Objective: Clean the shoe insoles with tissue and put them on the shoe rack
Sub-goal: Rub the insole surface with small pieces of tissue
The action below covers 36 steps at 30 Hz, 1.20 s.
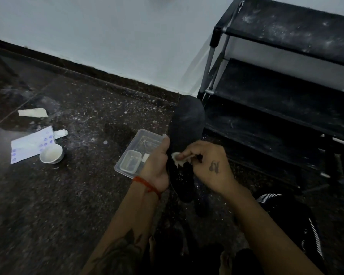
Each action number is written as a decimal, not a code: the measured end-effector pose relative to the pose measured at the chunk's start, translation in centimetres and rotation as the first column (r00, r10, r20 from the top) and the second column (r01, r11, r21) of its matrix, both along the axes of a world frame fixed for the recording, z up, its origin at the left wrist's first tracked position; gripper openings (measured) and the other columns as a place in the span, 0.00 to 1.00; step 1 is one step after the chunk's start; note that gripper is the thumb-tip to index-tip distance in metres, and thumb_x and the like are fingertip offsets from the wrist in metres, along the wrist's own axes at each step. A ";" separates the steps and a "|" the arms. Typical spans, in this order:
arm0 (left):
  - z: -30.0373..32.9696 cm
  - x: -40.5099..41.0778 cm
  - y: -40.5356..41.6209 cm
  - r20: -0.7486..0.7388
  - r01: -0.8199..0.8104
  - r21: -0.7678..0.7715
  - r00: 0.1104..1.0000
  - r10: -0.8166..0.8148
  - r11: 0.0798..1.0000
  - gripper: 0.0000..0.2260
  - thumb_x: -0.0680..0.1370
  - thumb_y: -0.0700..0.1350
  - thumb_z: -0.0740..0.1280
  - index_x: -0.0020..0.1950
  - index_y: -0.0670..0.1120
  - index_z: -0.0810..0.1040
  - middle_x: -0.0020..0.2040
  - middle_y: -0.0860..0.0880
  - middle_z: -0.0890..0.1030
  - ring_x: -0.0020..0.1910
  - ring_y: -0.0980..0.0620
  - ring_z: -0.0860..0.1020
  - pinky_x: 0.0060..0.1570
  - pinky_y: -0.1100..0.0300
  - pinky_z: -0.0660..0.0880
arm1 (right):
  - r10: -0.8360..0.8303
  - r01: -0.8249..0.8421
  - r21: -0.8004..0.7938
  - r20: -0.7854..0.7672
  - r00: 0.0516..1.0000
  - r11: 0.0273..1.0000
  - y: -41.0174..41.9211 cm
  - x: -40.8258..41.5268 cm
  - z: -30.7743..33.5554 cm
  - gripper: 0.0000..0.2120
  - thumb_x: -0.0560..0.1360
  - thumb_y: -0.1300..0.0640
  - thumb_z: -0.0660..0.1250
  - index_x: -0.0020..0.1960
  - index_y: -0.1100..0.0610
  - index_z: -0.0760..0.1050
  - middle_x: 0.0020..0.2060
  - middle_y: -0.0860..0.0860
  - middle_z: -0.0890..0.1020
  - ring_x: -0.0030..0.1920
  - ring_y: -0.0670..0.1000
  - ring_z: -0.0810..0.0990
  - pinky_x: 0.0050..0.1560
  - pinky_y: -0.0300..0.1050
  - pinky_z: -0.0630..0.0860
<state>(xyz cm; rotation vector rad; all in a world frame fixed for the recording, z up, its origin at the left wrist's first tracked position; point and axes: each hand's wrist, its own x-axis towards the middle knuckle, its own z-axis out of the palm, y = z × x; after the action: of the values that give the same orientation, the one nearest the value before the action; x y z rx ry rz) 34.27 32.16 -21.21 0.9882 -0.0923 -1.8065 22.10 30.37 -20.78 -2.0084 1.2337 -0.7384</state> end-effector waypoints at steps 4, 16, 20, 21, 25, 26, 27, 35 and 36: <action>0.4 -0.4 -0.1 0.039 0.035 0.040 0.999 -0.037 0.999 0.25 0.82 0.57 0.50 0.59 0.39 0.76 0.45 0.40 0.83 0.43 0.45 0.82 0.42 0.53 0.79 | 0.010 -0.004 0.047 -0.145 0.989 0.999 -0.3 -1.3 0.1 0.07 0.67 0.65 0.71 0.39 0.54 0.84 0.40 0.49 0.82 0.41 0.48 0.80 0.48 0.43 0.77; -0.3 -0.4 -0.3 0.039 -0.057 0.059 0.998 0.054 0.997 0.24 0.82 0.56 0.52 0.42 0.39 0.76 0.35 0.43 0.82 0.32 0.49 0.82 0.29 0.62 0.80 | 0.002 0.000 -0.101 0.022 1.000 0.995 1.0 0.9 -0.4 0.10 0.71 0.65 0.66 0.46 0.54 0.83 0.43 0.52 0.84 0.44 0.48 0.81 0.50 0.40 0.77; 0.2 -0.6 -0.2 0.007 -0.006 0.039 1.000 0.006 0.999 0.24 0.82 0.57 0.50 0.48 0.41 0.77 0.36 0.43 0.84 0.32 0.48 0.84 0.30 0.58 0.80 | -0.223 0.215 -0.126 -0.051 0.974 0.969 -0.4 -0.5 -1.3 0.15 0.70 0.70 0.65 0.50 0.55 0.82 0.44 0.54 0.81 0.43 0.46 0.76 0.48 0.21 0.67; 0.3 -0.6 -0.2 -0.010 -0.003 0.033 1.000 0.003 0.999 0.23 0.82 0.57 0.50 0.49 0.41 0.77 0.36 0.42 0.85 0.32 0.48 0.84 0.29 0.57 0.80 | -0.279 0.273 -0.098 -0.058 0.958 0.957 -0.7 -0.9 -1.2 0.14 0.72 0.69 0.65 0.52 0.55 0.81 0.46 0.54 0.80 0.43 0.44 0.74 0.46 0.18 0.63; 0.3 -0.6 -0.2 -0.014 0.025 0.020 1.000 -0.025 0.999 0.23 0.82 0.57 0.51 0.53 0.41 0.77 0.38 0.42 0.85 0.33 0.46 0.84 0.31 0.54 0.81 | -0.379 0.377 -0.134 0.011 0.925 0.917 -1.0 -1.0 -0.6 0.17 0.72 0.69 0.63 0.56 0.56 0.80 0.48 0.52 0.79 0.46 0.43 0.72 0.47 0.20 0.62; 0.2 -0.5 -0.2 -0.005 0.029 0.023 1.000 -0.029 0.999 0.23 0.82 0.57 0.50 0.53 0.42 0.77 0.39 0.42 0.85 0.34 0.47 0.84 0.32 0.55 0.81 | -0.342 0.344 -0.159 0.039 0.939 0.925 -0.8 -0.5 -0.4 0.17 0.72 0.70 0.63 0.55 0.55 0.80 0.47 0.50 0.79 0.45 0.42 0.73 0.47 0.20 0.63; 0.0 -0.5 -0.1 0.005 0.029 0.023 1.000 -0.029 0.999 0.24 0.82 0.57 0.50 0.52 0.42 0.77 0.39 0.42 0.85 0.34 0.48 0.84 0.34 0.57 0.81 | -0.288 0.292 -0.174 0.053 0.956 0.940 -0.5 0.0 -0.4 0.16 0.71 0.70 0.64 0.54 0.55 0.81 0.45 0.49 0.79 0.44 0.42 0.74 0.48 0.20 0.65; -0.3 -0.3 -0.3 0.036 0.026 0.035 0.999 -0.027 0.999 0.26 0.81 0.58 0.50 0.49 0.39 0.78 0.38 0.41 0.84 0.34 0.48 0.84 0.34 0.60 0.81 | -0.031 0.029 -0.054 -0.049 0.998 0.998 -0.2 -0.3 -0.4 0.16 0.65 0.73 0.65 0.41 0.55 0.84 0.41 0.51 0.82 0.43 0.48 0.79 0.46 0.29 0.72; -0.3 -0.3 -0.3 0.043 0.035 0.038 0.998 -0.037 0.999 0.26 0.82 0.58 0.50 0.51 0.39 0.78 0.39 0.41 0.85 0.35 0.48 0.84 0.35 0.58 0.81 | -0.064 0.062 -0.030 -0.097 0.993 0.998 -0.4 -0.7 -0.4 0.15 0.65 0.72 0.66 0.41 0.54 0.84 0.41 0.51 0.82 0.42 0.48 0.79 0.44 0.27 0.71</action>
<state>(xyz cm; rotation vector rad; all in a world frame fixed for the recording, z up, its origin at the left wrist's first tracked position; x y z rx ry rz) 33.95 31.89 -21.48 1.0588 -0.1050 -1.8252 21.44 30.00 -21.18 -2.0570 1.3558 -0.6968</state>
